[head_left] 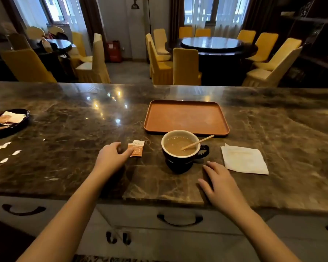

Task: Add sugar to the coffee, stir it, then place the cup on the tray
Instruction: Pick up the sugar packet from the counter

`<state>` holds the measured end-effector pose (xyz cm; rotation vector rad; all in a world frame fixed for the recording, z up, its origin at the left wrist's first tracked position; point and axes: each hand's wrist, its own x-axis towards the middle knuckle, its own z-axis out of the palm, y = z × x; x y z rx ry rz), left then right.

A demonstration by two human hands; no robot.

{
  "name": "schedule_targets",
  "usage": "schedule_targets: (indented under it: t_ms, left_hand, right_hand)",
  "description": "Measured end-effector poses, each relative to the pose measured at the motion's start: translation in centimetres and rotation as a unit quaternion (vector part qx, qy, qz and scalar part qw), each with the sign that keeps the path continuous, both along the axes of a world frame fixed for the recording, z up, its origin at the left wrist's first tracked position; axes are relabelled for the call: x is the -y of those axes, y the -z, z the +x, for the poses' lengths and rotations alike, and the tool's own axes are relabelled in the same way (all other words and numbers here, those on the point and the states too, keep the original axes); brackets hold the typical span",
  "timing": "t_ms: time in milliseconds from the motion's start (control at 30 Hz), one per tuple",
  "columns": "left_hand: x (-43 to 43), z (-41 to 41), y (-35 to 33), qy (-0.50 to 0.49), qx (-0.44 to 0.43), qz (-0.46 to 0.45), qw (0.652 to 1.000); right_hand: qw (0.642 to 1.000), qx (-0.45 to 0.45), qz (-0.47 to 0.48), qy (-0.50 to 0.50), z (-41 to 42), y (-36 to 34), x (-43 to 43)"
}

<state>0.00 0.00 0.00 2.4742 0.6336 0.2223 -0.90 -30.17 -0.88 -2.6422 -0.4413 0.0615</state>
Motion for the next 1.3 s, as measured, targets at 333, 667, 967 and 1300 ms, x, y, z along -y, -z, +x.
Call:
schedule_targets:
  t_ms: [333, 667, 967, 1300]
  left_hand:
    - [0.9, 2.2, 0.3, -0.034, -0.017, -0.005, 0.999]
    - [2.3, -0.8, -0.7, -0.008, 0.096, -0.212, 0.972]
    - [6.4, -5.0, -3.8, 0.031, 0.115, -0.390, 0.913]
    - [12.5, -6.3, -6.0, 0.146, 0.113, -0.408, 0.894]
  right_hand:
    - [0.994, 0.055, -0.091, -0.023, -0.4, 2.0, -0.5]
    - [0.992, 0.078, -0.095, -0.012, -0.5, 2.4, -0.5]
    - [0.991, 0.132, -0.017, 0.004, -0.8, 2.8, -0.4]
    - [0.873, -0.096, 0.477, -0.012, -4.1, -4.1, -2.2]
